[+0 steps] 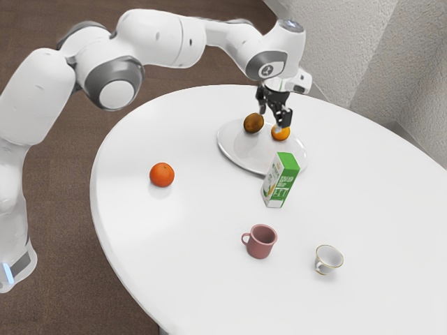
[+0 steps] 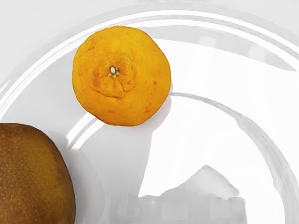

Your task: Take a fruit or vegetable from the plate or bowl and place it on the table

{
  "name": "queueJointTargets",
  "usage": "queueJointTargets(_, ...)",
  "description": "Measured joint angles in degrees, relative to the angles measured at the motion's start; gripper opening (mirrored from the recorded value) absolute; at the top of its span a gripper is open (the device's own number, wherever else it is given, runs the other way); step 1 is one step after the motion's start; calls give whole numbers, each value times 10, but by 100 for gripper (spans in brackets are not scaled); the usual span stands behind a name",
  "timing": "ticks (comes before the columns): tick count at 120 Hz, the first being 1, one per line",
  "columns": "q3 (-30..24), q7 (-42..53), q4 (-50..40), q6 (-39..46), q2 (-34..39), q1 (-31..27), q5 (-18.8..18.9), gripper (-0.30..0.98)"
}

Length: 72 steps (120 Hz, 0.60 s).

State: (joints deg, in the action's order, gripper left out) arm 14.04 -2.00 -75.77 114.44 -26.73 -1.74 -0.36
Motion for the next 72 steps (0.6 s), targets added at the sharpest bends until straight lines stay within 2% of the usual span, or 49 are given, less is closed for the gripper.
queueJointTargets(72,7,0,1,84,-44,-4,-36,66)
